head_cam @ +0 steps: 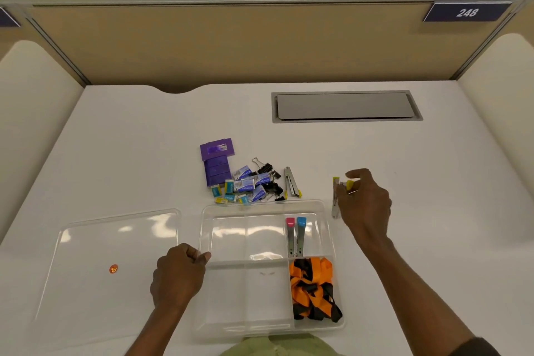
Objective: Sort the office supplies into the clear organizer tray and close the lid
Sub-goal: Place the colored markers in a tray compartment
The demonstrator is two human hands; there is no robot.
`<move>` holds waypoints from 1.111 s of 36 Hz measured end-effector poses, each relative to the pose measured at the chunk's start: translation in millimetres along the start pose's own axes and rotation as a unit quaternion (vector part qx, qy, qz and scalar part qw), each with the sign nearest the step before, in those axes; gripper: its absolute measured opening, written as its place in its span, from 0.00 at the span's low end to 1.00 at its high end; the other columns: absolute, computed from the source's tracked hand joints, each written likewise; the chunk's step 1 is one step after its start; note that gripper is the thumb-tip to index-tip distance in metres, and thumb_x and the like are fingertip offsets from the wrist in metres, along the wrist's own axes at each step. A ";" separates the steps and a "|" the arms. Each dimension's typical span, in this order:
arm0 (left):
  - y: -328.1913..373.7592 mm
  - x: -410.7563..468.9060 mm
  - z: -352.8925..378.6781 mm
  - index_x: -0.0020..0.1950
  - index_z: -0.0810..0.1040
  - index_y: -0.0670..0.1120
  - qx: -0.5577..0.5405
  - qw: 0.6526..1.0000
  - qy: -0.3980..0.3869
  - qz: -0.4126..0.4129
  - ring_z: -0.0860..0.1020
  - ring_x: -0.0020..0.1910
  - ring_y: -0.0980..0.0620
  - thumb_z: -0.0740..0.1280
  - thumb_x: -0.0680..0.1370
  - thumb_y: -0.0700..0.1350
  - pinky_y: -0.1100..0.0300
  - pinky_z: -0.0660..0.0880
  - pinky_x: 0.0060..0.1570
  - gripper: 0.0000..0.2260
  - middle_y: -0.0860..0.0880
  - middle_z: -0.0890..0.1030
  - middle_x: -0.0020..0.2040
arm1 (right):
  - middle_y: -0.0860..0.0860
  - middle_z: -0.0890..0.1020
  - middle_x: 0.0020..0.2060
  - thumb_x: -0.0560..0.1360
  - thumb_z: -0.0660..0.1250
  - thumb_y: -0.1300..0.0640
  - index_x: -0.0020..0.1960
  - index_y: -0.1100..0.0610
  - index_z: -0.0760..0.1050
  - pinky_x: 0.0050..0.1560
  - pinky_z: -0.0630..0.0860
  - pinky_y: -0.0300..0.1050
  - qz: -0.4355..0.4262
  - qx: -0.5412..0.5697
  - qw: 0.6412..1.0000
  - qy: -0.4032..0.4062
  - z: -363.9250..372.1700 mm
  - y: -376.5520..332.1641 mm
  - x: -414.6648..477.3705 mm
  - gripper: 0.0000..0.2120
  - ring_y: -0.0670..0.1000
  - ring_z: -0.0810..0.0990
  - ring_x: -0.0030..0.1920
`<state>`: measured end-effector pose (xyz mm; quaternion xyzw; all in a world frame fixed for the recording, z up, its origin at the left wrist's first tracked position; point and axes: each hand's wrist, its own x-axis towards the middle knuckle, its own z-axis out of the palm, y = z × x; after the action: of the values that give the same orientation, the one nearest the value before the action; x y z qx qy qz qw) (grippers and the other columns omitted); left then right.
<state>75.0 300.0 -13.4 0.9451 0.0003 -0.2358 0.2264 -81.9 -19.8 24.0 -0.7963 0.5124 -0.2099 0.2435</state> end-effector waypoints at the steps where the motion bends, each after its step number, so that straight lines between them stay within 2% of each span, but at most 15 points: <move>1: 0.5 -0.6 0.2 0.41 0.80 0.53 0.001 1.000 0.002 0.001 0.83 0.44 0.44 0.76 0.77 0.55 0.53 0.75 0.45 0.10 0.53 0.85 0.37 | 0.46 0.81 0.36 0.76 0.72 0.50 0.54 0.51 0.77 0.36 0.72 0.41 -0.013 0.014 1.000 -0.005 -5.2 -6.5 -6.1 0.10 0.49 0.80 0.35; 3: 1.2 -0.9 0.6 0.40 0.80 0.53 0.006 1.000 0.005 0.006 0.82 0.43 0.44 0.76 0.77 0.55 0.54 0.75 0.45 0.10 0.53 0.84 0.37 | 0.45 0.82 0.35 0.76 0.72 0.52 0.50 0.51 0.79 0.36 0.76 0.42 -0.038 0.008 0.999 -0.030 -7.6 -15.2 -19.6 0.05 0.47 0.80 0.35; 5: 1.4 -0.2 1.1 0.40 0.79 0.53 0.017 1.000 0.007 0.010 0.82 0.43 0.44 0.76 0.77 0.55 0.54 0.75 0.44 0.11 0.52 0.84 0.36 | 0.47 0.83 0.38 0.76 0.72 0.52 0.50 0.52 0.80 0.38 0.79 0.45 -0.067 -0.042 0.995 -0.060 0.7 -17.5 -30.8 0.06 0.49 0.81 0.36; 9: 2.5 0.0 0.3 0.40 0.79 0.52 0.023 1.000 0.006 0.016 0.81 0.41 0.46 0.76 0.77 0.54 0.56 0.72 0.42 0.12 0.52 0.83 0.36 | 0.51 0.82 0.39 0.76 0.72 0.52 0.47 0.55 0.78 0.34 0.69 0.41 -0.115 -0.207 0.961 -0.139 28.4 -14.0 -49.5 0.07 0.51 0.80 0.37; 11: 3.0 -0.1 -0.1 0.40 0.78 0.52 0.025 1.000 0.006 0.018 0.81 0.40 0.46 0.76 0.77 0.55 0.56 0.72 0.41 0.12 0.52 0.84 0.36 | 0.52 0.82 0.41 0.76 0.72 0.55 0.48 0.56 0.77 0.34 0.67 0.42 -0.133 -0.241 0.947 -0.164 37.3 -14.2 -56.0 0.06 0.51 0.80 0.38; 13: 2.8 -0.4 -0.4 0.40 0.79 0.52 0.026 0.999 0.005 0.018 0.81 0.40 0.46 0.76 0.77 0.55 0.56 0.73 0.41 0.12 0.52 0.84 0.36 | 0.53 0.82 0.46 0.77 0.70 0.55 0.53 0.57 0.76 0.38 0.72 0.42 -0.154 -0.267 0.930 -0.202 44.3 -14.1 -59.3 0.08 0.51 0.81 0.42; 15: 3.5 -1.6 -0.9 0.40 0.79 0.52 0.030 0.999 0.006 0.020 0.80 0.40 0.47 0.76 0.78 0.55 0.56 0.72 0.41 0.12 0.52 0.83 0.37 | 0.54 0.82 0.51 0.77 0.70 0.53 0.60 0.57 0.75 0.47 0.78 0.44 -0.182 -0.277 0.907 -0.259 50.3 -13.8 -59.4 0.14 0.52 0.82 0.48; 18: 5.1 -3.0 -1.6 0.41 0.78 0.51 0.039 0.999 0.009 0.023 0.79 0.41 0.47 0.75 0.78 0.55 0.56 0.71 0.41 0.12 0.52 0.83 0.38 | 0.54 0.81 0.55 0.78 0.69 0.51 0.63 0.57 0.72 0.54 0.79 0.45 -0.201 -0.271 0.894 -0.296 54.3 -12.7 -54.7 0.18 0.52 0.82 0.52; 21: 4.8 -3.6 -1.8 0.42 0.79 0.51 0.039 0.999 0.010 0.021 0.79 0.41 0.46 0.75 0.78 0.55 0.56 0.71 0.41 0.11 0.52 0.83 0.39 | 0.54 0.81 0.54 0.78 0.69 0.50 0.63 0.57 0.71 0.53 0.79 0.45 -0.195 -0.261 0.899 -0.294 50.4 -12.6 -48.8 0.18 0.52 0.82 0.51; 25: 5.9 -4.1 -2.6 0.42 0.79 0.51 0.042 0.999 0.011 0.027 0.79 0.40 0.48 0.75 0.79 0.54 0.57 0.71 0.39 0.11 0.52 0.83 0.38 | 0.53 0.81 0.54 0.78 0.68 0.49 0.70 0.57 0.67 0.49 0.79 0.46 -0.209 -0.296 0.891 -0.274 48.9 -13.3 -50.6 0.25 0.52 0.82 0.50; 29: 6.2 -4.7 -2.4 0.41 0.78 0.51 0.046 0.998 0.012 0.028 0.78 0.39 0.48 0.74 0.79 0.54 0.57 0.71 0.39 0.12 0.52 0.82 0.38 | 0.55 0.79 0.57 0.80 0.66 0.52 0.75 0.60 0.59 0.52 0.78 0.47 -0.197 -0.307 0.888 -0.281 53.2 -14.2 -58.5 0.29 0.52 0.81 0.53; 32: 5.4 -6.2 -2.2 0.42 0.78 0.51 0.051 0.998 0.011 0.030 0.79 0.40 0.47 0.74 0.80 0.55 0.56 0.72 0.40 0.11 0.53 0.82 0.38 | 0.54 0.79 0.59 0.80 0.67 0.52 0.75 0.60 0.60 0.55 0.79 0.46 -0.178 -0.277 0.902 -0.280 54.5 -15.8 -60.6 0.29 0.51 0.81 0.54; 36: 5.9 -7.9 -3.1 0.43 0.78 0.52 0.045 0.999 0.011 0.028 0.80 0.42 0.46 0.74 0.80 0.54 0.56 0.72 0.40 0.11 0.53 0.82 0.40 | 0.55 0.79 0.61 0.79 0.67 0.52 0.77 0.59 0.58 0.56 0.78 0.45 -0.180 -0.263 0.896 -0.309 49.0 -16.7 -56.7 0.31 0.51 0.81 0.56; 38: 6.3 -8.0 -3.3 0.43 0.78 0.52 0.045 0.999 0.009 0.027 0.80 0.42 0.46 0.74 0.80 0.54 0.56 0.72 0.41 0.11 0.53 0.82 0.40 | 0.56 0.81 0.57 0.78 0.69 0.54 0.74 0.60 0.63 0.50 0.79 0.45 -0.172 -0.263 0.901 -0.300 41.7 -18.8 -52.3 0.28 0.52 0.82 0.51; 40: 6.1 -7.6 -3.2 0.43 0.78 0.52 0.047 0.998 0.007 0.029 0.80 0.42 0.46 0.74 0.80 0.55 0.56 0.73 0.41 0.11 0.53 0.82 0.40 | 0.56 0.83 0.45 0.74 0.72 0.61 0.60 0.60 0.75 0.37 0.76 0.45 -0.174 -0.249 0.923 -0.237 34.8 -22.5 -43.7 0.15 0.52 0.80 0.40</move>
<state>70.3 296.7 -4.8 0.9559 -0.0364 -0.2224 0.1884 -62.5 34.4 6.2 -0.9345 0.3285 0.0805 0.1111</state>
